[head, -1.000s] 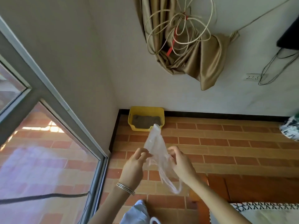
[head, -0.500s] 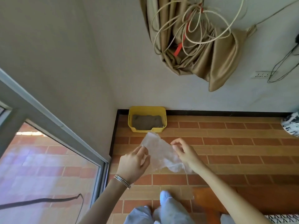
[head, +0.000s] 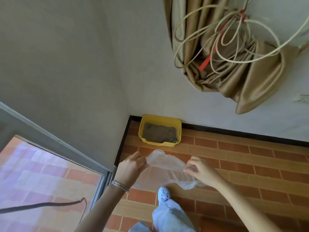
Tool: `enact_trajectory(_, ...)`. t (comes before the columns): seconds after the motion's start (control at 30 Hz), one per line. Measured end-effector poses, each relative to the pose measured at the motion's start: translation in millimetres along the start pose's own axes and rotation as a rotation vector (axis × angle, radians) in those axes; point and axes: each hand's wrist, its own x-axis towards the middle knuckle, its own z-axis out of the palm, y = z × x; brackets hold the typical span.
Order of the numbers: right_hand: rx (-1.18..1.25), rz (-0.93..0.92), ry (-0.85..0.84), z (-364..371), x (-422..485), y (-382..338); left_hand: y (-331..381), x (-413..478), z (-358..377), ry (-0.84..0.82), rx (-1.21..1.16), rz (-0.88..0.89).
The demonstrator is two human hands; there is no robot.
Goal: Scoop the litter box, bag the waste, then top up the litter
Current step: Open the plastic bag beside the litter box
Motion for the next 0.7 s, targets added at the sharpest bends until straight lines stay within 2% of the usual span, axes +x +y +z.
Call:
enact_trajectory(0.07,0.077,0.044,0.056,-2.4,17.5,7.0,5.3,17.6,11.5,0.017,-0.013,-0.145)
enact_trajectory(0.13,0.148,0.089,0.123,-1.6,36.7,10.7,10.6,38.9,23.9,0.015,-0.093,-0.370)
enact_trajectory(0.23,0.227,0.121,0.184,9.5,68.3,16.1,14.1,68.1,43.9,0.022,-0.420,-0.647)
enact_trajectory(0.33,0.272,0.172,0.218,34.9,103.9,33.1,8.4,83.9,77.2,0.056,-0.594,-0.734)
enact_trajectory(0.5,0.257,0.271,0.281,99.2,180.5,78.3,-42.7,104.5,165.6,-0.031,-0.714,-0.893)
enact_trajectory(0.63,0.407,0.336,0.375,167.2,246.6,117.9,-91.1,125.5,252.3,0.033,-1.058,-1.113)
enact_trajectory(0.7,0.560,0.366,0.407,204.6,280.9,142.6,-112.5,138.9,296.6,0.066,-1.121,-1.172)
